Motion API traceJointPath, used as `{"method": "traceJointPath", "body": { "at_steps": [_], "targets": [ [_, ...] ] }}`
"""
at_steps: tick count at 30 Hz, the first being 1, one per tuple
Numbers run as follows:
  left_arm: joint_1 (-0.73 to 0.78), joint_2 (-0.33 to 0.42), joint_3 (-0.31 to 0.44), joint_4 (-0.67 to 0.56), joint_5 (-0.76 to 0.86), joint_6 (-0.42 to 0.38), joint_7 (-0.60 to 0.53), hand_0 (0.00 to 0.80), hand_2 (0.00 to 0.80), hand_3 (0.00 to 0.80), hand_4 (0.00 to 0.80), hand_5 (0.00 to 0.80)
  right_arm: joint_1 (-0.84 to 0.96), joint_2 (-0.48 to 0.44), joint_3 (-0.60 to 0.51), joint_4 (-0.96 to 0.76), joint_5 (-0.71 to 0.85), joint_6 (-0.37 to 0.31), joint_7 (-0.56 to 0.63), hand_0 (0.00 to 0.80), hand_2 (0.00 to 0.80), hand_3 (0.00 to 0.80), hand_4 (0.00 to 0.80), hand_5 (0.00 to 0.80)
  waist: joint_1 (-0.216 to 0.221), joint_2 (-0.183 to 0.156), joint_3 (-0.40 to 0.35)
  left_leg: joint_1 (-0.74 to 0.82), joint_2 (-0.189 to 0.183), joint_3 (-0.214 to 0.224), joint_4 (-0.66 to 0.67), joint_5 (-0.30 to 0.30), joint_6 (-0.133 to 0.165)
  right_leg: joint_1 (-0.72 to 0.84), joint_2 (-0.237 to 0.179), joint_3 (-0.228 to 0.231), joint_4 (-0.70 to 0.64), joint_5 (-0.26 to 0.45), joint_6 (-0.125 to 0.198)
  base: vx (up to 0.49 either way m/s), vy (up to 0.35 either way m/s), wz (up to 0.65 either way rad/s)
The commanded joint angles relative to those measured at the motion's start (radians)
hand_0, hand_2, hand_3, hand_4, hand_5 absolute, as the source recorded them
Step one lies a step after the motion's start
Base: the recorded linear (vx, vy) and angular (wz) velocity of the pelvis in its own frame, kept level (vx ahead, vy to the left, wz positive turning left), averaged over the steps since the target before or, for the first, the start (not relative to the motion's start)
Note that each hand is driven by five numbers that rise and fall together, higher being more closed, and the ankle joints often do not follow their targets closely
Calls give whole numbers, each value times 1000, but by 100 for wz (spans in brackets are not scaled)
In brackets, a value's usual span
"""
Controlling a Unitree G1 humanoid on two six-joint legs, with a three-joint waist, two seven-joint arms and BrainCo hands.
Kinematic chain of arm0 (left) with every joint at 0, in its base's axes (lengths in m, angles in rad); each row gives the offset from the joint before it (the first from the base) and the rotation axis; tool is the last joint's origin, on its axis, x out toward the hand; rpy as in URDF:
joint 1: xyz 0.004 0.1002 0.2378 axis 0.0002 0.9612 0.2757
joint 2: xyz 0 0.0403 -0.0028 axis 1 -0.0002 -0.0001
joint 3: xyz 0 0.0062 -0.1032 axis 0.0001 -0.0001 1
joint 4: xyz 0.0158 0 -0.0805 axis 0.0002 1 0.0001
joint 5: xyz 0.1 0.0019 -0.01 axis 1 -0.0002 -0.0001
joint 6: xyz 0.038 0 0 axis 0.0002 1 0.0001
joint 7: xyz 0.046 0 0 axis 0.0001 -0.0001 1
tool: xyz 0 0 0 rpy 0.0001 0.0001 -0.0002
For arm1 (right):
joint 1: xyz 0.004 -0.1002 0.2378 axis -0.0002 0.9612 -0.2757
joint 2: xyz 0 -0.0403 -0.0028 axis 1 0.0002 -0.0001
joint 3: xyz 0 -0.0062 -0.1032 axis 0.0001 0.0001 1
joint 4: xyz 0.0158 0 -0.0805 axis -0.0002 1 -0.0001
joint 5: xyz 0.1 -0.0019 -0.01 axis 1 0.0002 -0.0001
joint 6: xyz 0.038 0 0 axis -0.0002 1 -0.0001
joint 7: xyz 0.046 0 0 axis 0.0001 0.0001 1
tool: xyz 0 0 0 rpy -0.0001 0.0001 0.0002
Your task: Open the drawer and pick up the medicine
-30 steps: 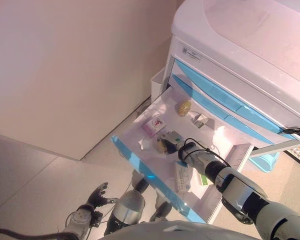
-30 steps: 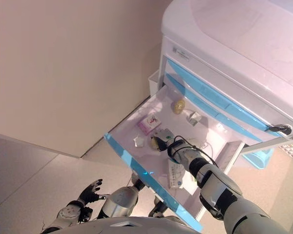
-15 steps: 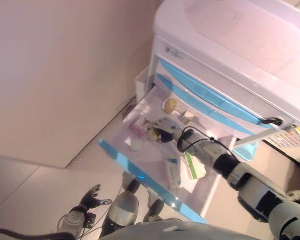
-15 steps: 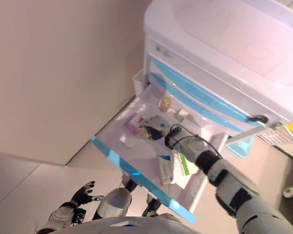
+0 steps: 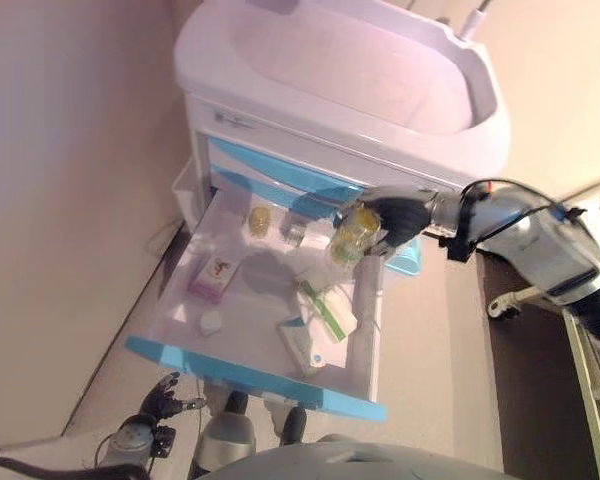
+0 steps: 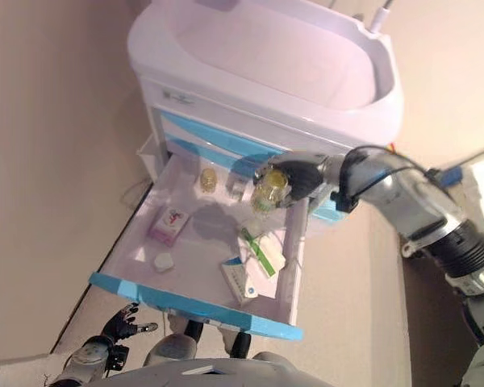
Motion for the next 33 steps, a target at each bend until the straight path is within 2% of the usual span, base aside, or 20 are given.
{"method": "traceJointPath", "body": {
  "at_steps": [1,8,18,26,33],
  "targets": [
    [9,-11,1,41,3,1,5,0,0,0,0,0,-155,-30,-35,70,99,15,-29,800,800,800,800,800,16,22,-63,4,-16,-21,-11,-76,-5,20,24,-19,78,-50,47,21,20,-9],
    [28,-18,1,76,4,13,2,0,0,0,0,0,-349,-61,-5,253,117,64,-68,800,800,800,800,800,12,24,-81,13,-18,-11,-11,-76,-11,36,20,-22,62,-46,44,17,25,1],
    [27,4,-11,83,-7,25,-3,0,0,0,0,0,-674,-97,220,602,168,110,-116,800,800,800,800,800,35,8,-87,10,-26,-20,-8,-75,-16,46,16,-40,53,-46,39,17,3,1],
    [21,15,-35,45,-33,39,-3,0,0,0,0,0,-769,-49,318,831,65,153,-142,800,800,800,800,800,69,3,-69,0,-28,-38,-5,-71,-20,46,13,-65,51,-45,36,50,5,11],
    [5,40,-54,15,-58,51,7,0,0,0,0,0,-805,1,361,1016,5,182,-167,800,800,800,800,800,116,-10,-27,-39,-34,-76,6,-68,-18,23,17,-81,52,-42,30,13,-30,8]
  ]
}}
